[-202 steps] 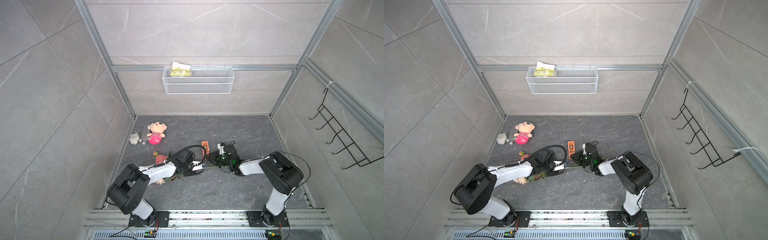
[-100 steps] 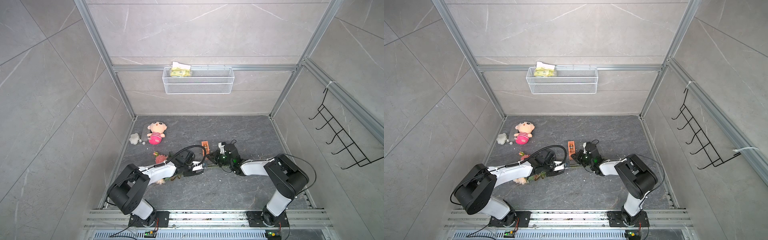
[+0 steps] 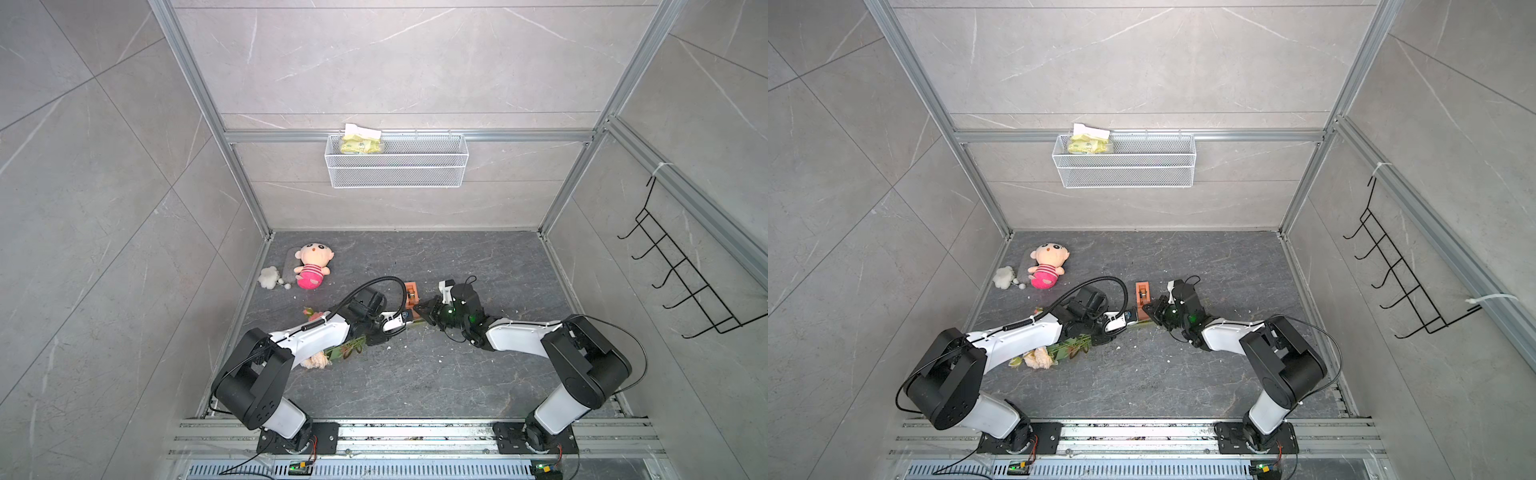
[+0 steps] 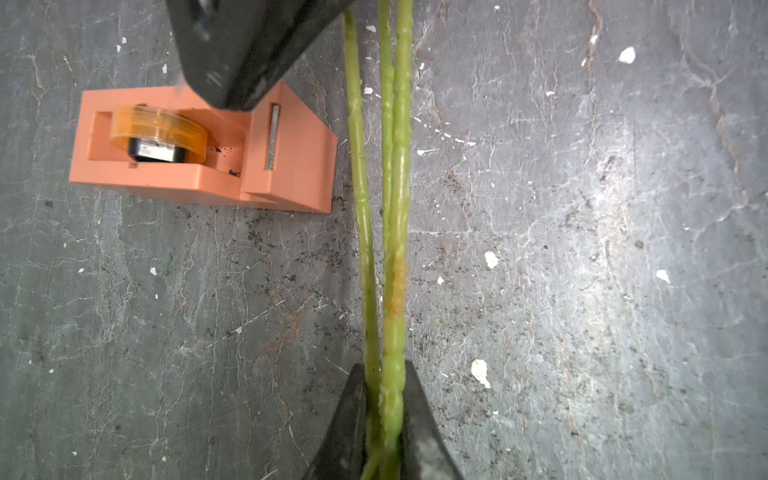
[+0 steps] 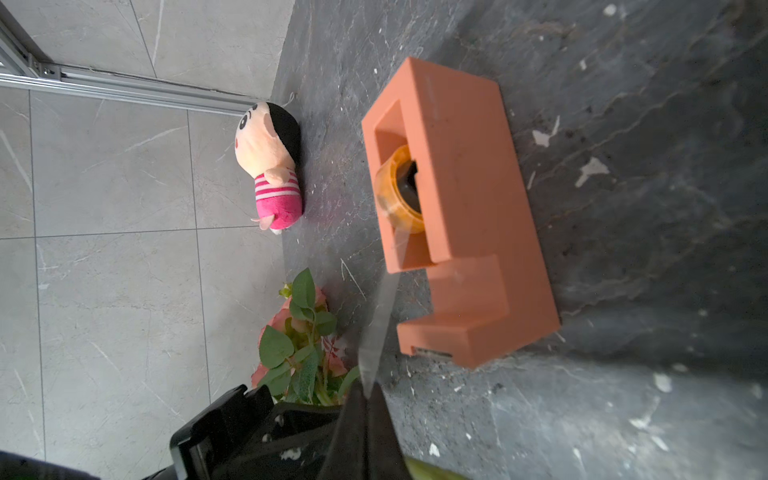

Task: Wrap bouquets with tape
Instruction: Pull the tape from the tape cutter, then stick the tape to the bouquet.

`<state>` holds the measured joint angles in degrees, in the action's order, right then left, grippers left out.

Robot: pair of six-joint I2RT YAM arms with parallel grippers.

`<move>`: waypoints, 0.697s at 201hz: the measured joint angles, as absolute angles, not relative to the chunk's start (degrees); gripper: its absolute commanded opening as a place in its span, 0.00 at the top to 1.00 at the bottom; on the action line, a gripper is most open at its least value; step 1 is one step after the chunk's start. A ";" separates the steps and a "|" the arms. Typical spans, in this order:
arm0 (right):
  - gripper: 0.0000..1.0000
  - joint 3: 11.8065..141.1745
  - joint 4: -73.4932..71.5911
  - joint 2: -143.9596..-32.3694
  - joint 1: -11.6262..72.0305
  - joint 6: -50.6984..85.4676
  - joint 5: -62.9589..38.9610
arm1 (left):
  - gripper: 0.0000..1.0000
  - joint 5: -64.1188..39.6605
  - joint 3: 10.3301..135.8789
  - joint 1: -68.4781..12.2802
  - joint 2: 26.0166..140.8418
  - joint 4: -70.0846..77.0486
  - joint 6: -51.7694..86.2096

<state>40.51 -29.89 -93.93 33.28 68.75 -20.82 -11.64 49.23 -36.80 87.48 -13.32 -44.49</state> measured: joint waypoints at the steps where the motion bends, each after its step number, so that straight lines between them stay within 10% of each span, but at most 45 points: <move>1: 1.00 40.51 -29.82 -93.84 33.28 68.73 -20.82 | 1.00 -11.70 49.34 -36.77 87.48 -13.45 -44.47; 140: 1.00 36.25 -16.58 -80.93 43.07 63.20 -14.46 | 1.00 -15.75 60.55 -36.75 91.79 -24.38 -40.64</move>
